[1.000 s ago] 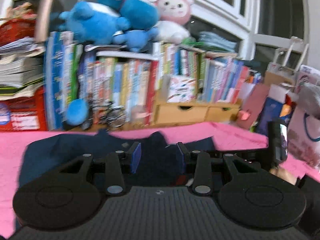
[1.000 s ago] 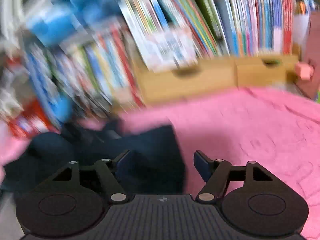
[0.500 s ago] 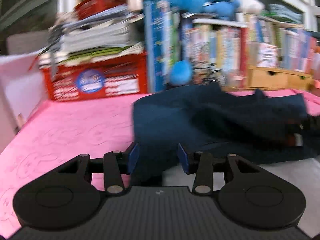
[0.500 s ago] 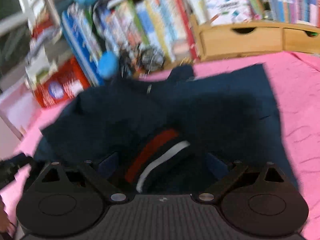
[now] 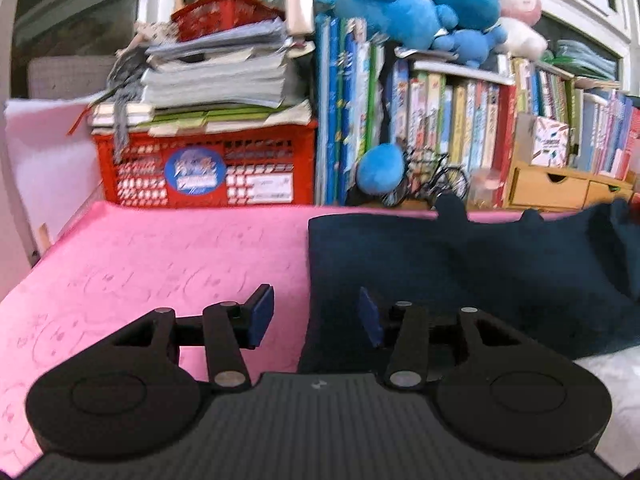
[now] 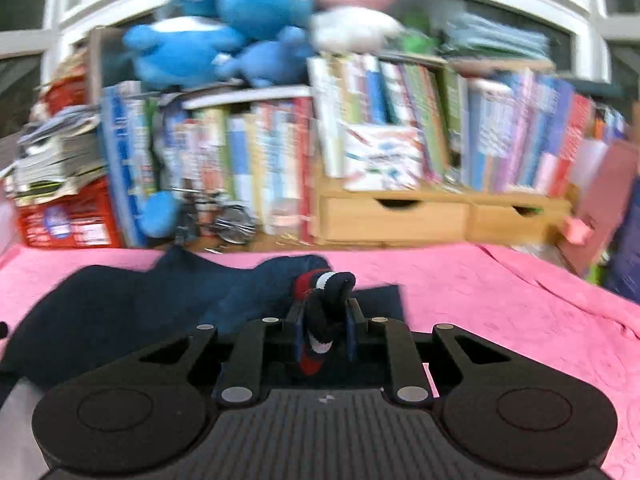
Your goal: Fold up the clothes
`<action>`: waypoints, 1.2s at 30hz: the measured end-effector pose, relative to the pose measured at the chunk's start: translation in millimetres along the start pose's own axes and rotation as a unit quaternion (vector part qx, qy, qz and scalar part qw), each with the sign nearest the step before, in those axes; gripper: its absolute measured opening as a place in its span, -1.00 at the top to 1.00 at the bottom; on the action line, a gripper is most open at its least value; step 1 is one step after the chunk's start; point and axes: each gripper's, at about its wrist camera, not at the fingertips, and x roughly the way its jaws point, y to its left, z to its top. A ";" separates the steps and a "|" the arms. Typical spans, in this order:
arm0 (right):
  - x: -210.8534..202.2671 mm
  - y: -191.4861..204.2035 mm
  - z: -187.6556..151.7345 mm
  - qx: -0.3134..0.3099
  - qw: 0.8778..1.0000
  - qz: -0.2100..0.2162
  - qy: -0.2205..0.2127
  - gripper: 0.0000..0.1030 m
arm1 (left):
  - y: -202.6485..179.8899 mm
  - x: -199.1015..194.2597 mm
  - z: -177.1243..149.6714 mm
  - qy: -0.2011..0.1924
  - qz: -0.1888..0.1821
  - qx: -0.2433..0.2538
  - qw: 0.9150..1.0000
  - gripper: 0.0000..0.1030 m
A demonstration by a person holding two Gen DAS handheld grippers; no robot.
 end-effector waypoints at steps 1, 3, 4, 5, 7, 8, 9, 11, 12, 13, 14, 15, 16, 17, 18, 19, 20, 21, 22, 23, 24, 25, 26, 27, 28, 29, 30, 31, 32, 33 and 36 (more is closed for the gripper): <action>6.3 -8.3 -1.8 0.009 1.000 0.001 0.012 0.55 | -3.7 2.5 3.1 -0.003 -0.003 0.004 1.000 0.08; 26.0 -19.1 -9.7 0.021 0.999 0.003 0.042 0.50 | -13.8 9.2 7.8 -0.007 -0.007 0.018 1.000 0.01; 35.8 -23.7 -14.1 0.024 0.998 0.002 0.057 0.41 | -19.7 13.7 7.8 -0.006 -0.007 0.030 1.000 -0.01; 45.4 -25.8 -20.3 0.020 0.997 -0.007 0.072 0.28 | -24.8 19.3 6.4 0.000 -0.001 0.043 0.999 -0.01; 61.9 -30.5 -31.7 0.014 0.995 -0.024 0.098 -0.38 | -30.0 29.6 0.2 0.019 0.015 0.066 0.998 -0.01; 60.7 -34.5 -33.8 0.025 0.995 -0.030 0.096 -0.46 | -31.1 32.5 -2.4 0.025 0.021 0.075 0.997 -0.01; 57.4 -38.2 -35.1 0.035 0.994 -0.037 0.092 -0.54 | -28.4 29.9 -3.6 0.022 0.024 0.076 0.997 -0.01; 37.8 -44.3 -32.1 0.047 0.996 -0.047 0.066 -0.56 | -22.3 23.5 -4.1 0.013 0.025 0.075 0.997 -0.01; 27.6 -46.6 -30.1 0.051 0.996 -0.052 0.052 -0.56 | -19.0 18.2 1.8 0.003 0.011 0.064 0.998 -0.01; 16.2 -45.3 -26.3 0.051 0.997 -0.052 0.029 -0.56 | -19.2 16.6 9.0 -0.001 -0.003 0.054 0.999 -0.02; 4.6 -39.9 -22.3 0.047 0.998 -0.036 0.004 -0.51 | -19.4 15.0 16.1 -0.005 -0.018 0.045 0.999 -0.04; -4.7 -33.1 -18.5 0.042 0.999 -0.017 -0.016 -0.37 | -21.6 14.8 21.9 -0.008 -0.030 0.040 0.999 -0.07; -6.3 -21.7 -15.1 0.030 0.999 0.009 -0.016 -0.27 | -28.7 18.0 24.1 -0.010 -0.037 0.045 0.998 -0.09; -6.3 -9.3 -12.8 0.016 0.999 0.034 -0.014 -0.23 | -36.4 21.8 24.8 -0.010 -0.042 0.052 0.998 -0.10; -1.4 6.6 -13.9 -0.008 0.998 0.054 -0.004 -0.20 | -45.3 27.2 21.7 -0.005 -0.041 0.065 0.997 -0.10; 4.1 22.4 -15.8 -0.031 0.997 0.073 0.005 -0.20 | -52.6 32.6 16.8 0.004 -0.040 0.075 0.996 -0.10; 11.9 35.0 -21.0 -0.051 0.995 0.081 0.015 -0.20 | -57.3 38.3 10.8 0.017 -0.040 0.081 0.996 -0.10; 20.5 39.1 -27.1 -0.055 0.995 0.079 0.028 -0.20 | -61.1 43.7 4.7 0.030 -0.041 0.085 0.995 -0.10; 29.2 43.2 -33.2 -0.059 0.994 0.077 0.040 -0.20 | -62.2 47.9 -0.8 0.040 -0.042 0.086 0.995 -0.10; 37.9 47.4 -39.3 -0.063 0.994 0.075 0.053 -0.20 | -62.5 50.8 -5.4 0.045 -0.039 0.092 0.994 -0.10; 46.6 51.5 -45.4 -0.067 0.993 0.073 0.066 -0.18 | -62.8 53.6 -9.9 0.049 -0.037 0.097 0.993 -0.15; 55.1 53.8 -51.3 -0.068 0.992 0.069 0.077 -0.19 | -63.1 55.5 -13.9 0.052 -0.034 0.104 0.993 -0.23; 61.2 50.7 -56.0 -0.065 0.992 0.063 0.083 -0.20 | -63.6 55.3 -15.9 0.053 -0.032 0.113 0.992 -0.27; 61.3 50.3 -57.7 -0.069 0.993 0.063 0.078 -0.21 | -64.1 56.3 -16.3 0.056 -0.031 0.118 0.991 -0.32; 61.3 49.9 -59.5 -0.073 0.993 0.063 0.073 -0.23 | -64.5 58.1 -16.4 0.061 -0.030 0.121 0.990 -0.38; 61.4 49.4 -61.3 -0.076 0.993 0.063 0.068 -0.24 | -65.0 59.5 -16.8 0.066 -0.028 0.123 0.990 -0.40; 61.4 49.0 -63.1 -0.080 0.993 0.063 0.063 -0.29 | -66.2 60.1 -17.7 0.072 -0.026 0.125 0.989 -0.44; 61.1 48.5 -64.3 -0.082 0.993 0.063 0.060 -0.30 | -67.5 61.4 -17.8 0.075 -0.024 0.126 0.989 -0.46; 59.5 48.0 -63.5 -0.077 0.993 0.063 0.063 -0.31 | -67.7 61.5 -17.9 0.076 -0.022 0.127 0.989 -0.47; 57.9 47.4 -62.7 -0.072 0.993 0.063 0.066 -0.32 | -67.3 61.2 -18.1 0.076 -0.021 0.128 0.989 -0.48; 53.1 45.7 -60.3 -0.057 0.994 0.063 0.074 -0.37 | -65.4 61.6 -19.1 0.079 -0.018 0.124 0.989 -0.57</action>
